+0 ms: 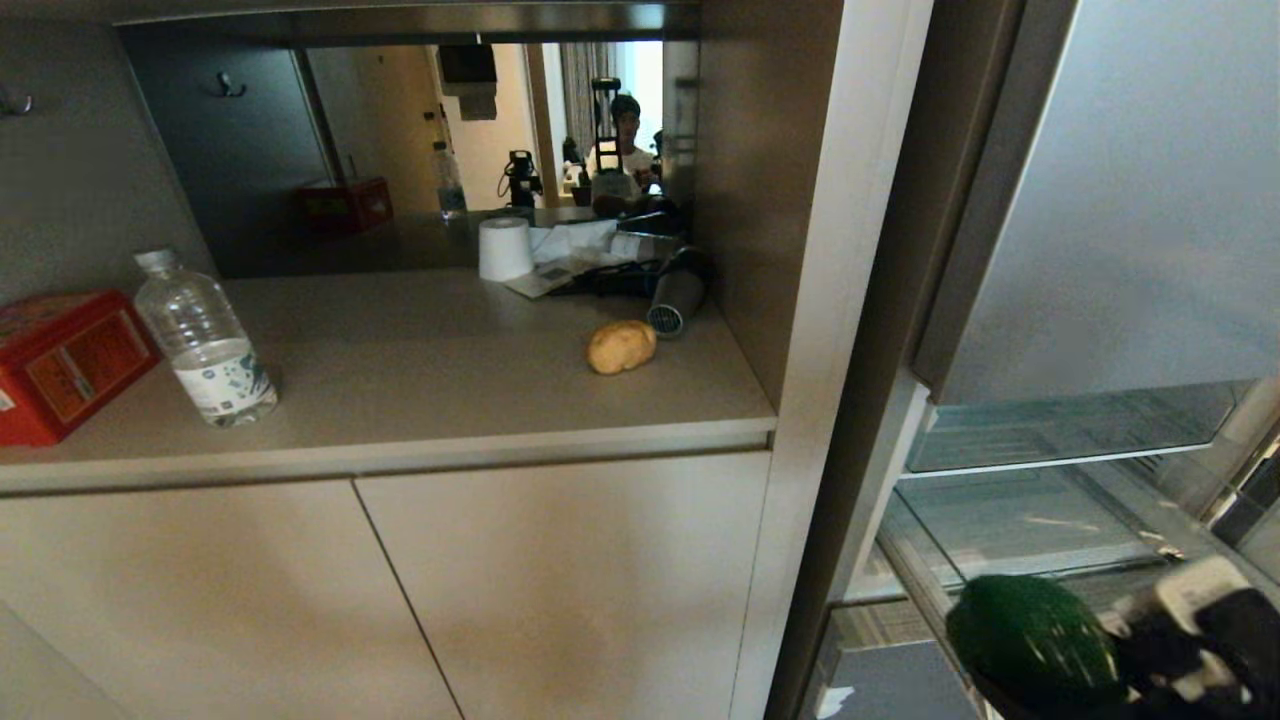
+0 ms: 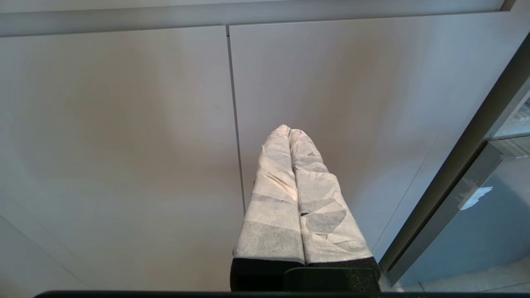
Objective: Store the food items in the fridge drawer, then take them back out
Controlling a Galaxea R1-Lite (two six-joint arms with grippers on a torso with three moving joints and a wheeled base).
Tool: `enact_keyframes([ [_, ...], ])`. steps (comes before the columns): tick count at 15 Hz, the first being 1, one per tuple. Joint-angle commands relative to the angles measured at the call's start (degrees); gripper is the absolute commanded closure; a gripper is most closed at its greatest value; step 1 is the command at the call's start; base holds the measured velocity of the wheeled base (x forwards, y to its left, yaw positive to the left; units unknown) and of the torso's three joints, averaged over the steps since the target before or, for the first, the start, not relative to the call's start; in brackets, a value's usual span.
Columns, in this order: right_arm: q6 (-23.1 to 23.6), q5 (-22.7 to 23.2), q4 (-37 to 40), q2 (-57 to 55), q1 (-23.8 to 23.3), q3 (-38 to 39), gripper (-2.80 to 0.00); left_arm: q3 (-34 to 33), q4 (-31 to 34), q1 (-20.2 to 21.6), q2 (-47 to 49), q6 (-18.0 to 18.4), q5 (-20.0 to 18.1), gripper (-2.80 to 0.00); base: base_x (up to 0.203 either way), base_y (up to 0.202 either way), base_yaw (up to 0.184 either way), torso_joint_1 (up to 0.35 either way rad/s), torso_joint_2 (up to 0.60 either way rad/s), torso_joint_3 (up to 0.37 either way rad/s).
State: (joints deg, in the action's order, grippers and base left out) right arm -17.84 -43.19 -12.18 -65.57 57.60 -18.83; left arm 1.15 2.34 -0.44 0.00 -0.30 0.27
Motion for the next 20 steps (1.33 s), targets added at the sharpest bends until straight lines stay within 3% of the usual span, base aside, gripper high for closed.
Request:
enact_keyframes([
  [1, -3.24, -0.26, 6.44, 10.02, -0.54, 3.58, 0.00, 0.00, 0.03, 0.00, 0.09, -0.05, 0.00, 0.00, 0.000, 0.000, 0.000, 0.000, 0.00, 0.000],
  [4, -11.03, -0.28, 18.08, 17.22, -6.38, 5.66, 0.00, 0.00, 0.03, 0.00, 0.09, -0.05, 0.00, 0.00, 0.000, 0.000, 0.000, 0.000, 0.00, 0.000],
  [7, -12.80, -0.04, 21.14, 17.67, -16.28, 6.25, 0.00, 0.00, 0.03, -0.02, 0.09, 0.02, 0.00, 0.00, 0.000, 0.000, 0.000, 0.000, 0.00, 0.000],
  [10, -13.45, 2.58, 21.01, 10.78, -27.26, 3.58, 0.00, 0.00, 0.03, 0.00, 0.09, -0.05, 0.00, 0.00, 0.000, 0.000, 0.000, 0.000, 0.00, 0.000],
  [12, -14.30, 3.99, 18.53, 3.90, -33.67, 0.89, 0.00, 0.00, 0.03, 0.00, 0.09, -0.05, 0.00, 0.00, 0.000, 0.000, 0.000, 0.000, 0.00, 0.000],
  [20, -13.64, 5.92, -1.49, -24.47, -46.43, -1.89, 0.00, 0.00, 0.03, 0.00, 0.09, -0.05, 0.00, 0.00, 0.000, 0.000, 0.000, 0.000, 0.00, 0.000],
])
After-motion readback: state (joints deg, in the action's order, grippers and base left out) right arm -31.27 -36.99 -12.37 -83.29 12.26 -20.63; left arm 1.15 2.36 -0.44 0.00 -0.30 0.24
